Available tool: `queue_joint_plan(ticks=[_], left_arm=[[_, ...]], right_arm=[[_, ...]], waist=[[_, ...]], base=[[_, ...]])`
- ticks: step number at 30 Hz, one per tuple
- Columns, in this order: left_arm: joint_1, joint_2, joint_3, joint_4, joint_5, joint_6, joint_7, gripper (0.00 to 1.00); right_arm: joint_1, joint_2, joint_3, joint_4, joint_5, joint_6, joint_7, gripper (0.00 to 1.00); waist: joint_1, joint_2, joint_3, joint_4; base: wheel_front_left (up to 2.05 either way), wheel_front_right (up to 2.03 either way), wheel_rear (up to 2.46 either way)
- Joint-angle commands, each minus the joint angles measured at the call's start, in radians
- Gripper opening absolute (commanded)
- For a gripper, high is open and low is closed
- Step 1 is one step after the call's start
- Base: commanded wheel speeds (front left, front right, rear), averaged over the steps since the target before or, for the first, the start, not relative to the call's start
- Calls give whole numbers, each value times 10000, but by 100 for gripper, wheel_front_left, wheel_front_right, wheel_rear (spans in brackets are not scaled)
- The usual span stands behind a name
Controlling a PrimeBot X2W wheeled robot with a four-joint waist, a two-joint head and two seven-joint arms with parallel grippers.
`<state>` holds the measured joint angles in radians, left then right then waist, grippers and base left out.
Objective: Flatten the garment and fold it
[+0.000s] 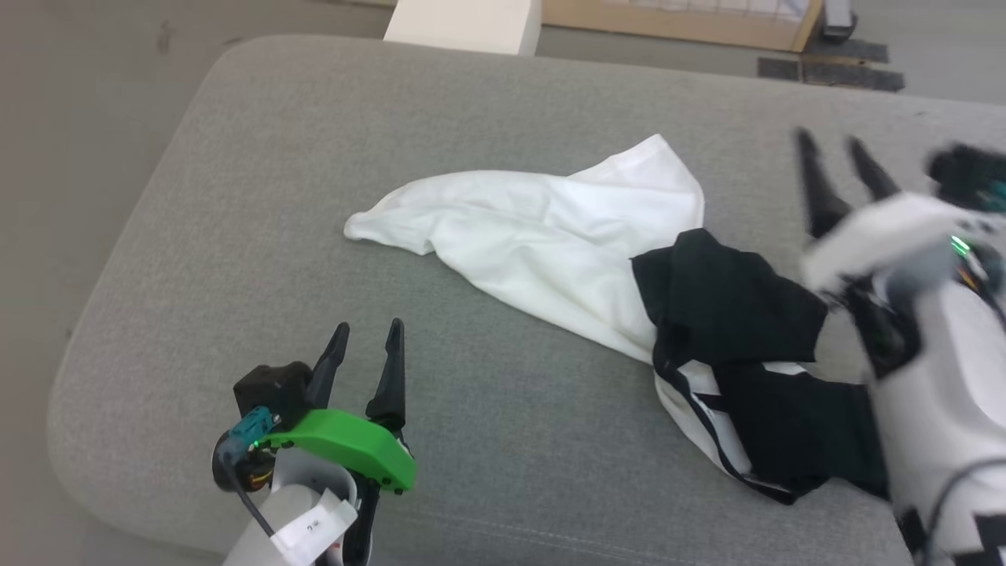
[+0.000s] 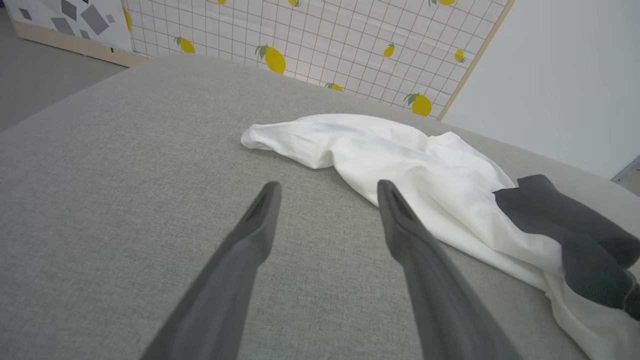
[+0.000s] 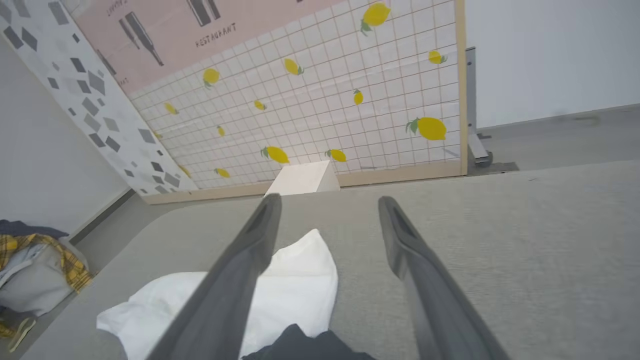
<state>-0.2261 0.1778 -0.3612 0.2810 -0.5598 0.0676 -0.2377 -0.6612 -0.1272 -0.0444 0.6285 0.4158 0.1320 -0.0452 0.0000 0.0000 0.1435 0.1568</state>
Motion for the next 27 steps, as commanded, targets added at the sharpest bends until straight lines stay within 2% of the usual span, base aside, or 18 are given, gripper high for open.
queue_joint_plan(ticks=[1,4,7,10,14,16,19,23,25,27], left_arm=[[158,79,45,-67,-142,82,36,100],[287,108,43,-157,-183,124,75,100],[404,131,71,-275,-238,186,103,100],[459,145,101,-391,-326,204,161,100],[23,52,-42,-538,-510,33,624,100],[-574,-24,-343,-494,-564,-150,1328,100],[-1908,-285,-1073,-161,-628,-454,3079,100],[-3292,-640,-2097,673,-778,-411,6162,100],[-3703,-687,-2482,974,-726,-231,7398,100],[-3941,-681,-2700,1120,-657,-58,8158,100]], right_arm=[[633,-90,-639,-280,-251,-13,-18,100],[1732,-101,-1989,-982,-905,-13,201,100],[2773,207,-3189,-1947,-1468,-13,676,100],[3450,524,-3792,-2898,-1793,-13,1224,100],[3998,722,-4048,-3981,-1937,-13,1870,100],[4149,753,-4058,-4389,-1908,-13,2103,100],[4242,764,-4006,-4654,-1559,-13,2302,100],[4216,767,-3890,-4723,-1261,-13,2304,100],[4194,767,-3850,-4704,-1211,-13,2250,100],[4159,768,-3876,-4647,-1124,-13,2168,100]], waist=[[0,0,-362,-408],[0,0,-473,-593],[0,0,-502,-822],[0,0,-482,-1087],[0,0,-349,-1389],[0,0,-260,-1503],[0,0,-88,-1658],[0,0,120,-1964],[0,0,228,-2133],[0,0,339,-2274]], base=[[0,0,0],[0,0,0],[0,0,0],[0,0,0],[0,0,0],[0,0,0],[0,0,0],[0,0,0],[0,0,0],[0,0,0]])
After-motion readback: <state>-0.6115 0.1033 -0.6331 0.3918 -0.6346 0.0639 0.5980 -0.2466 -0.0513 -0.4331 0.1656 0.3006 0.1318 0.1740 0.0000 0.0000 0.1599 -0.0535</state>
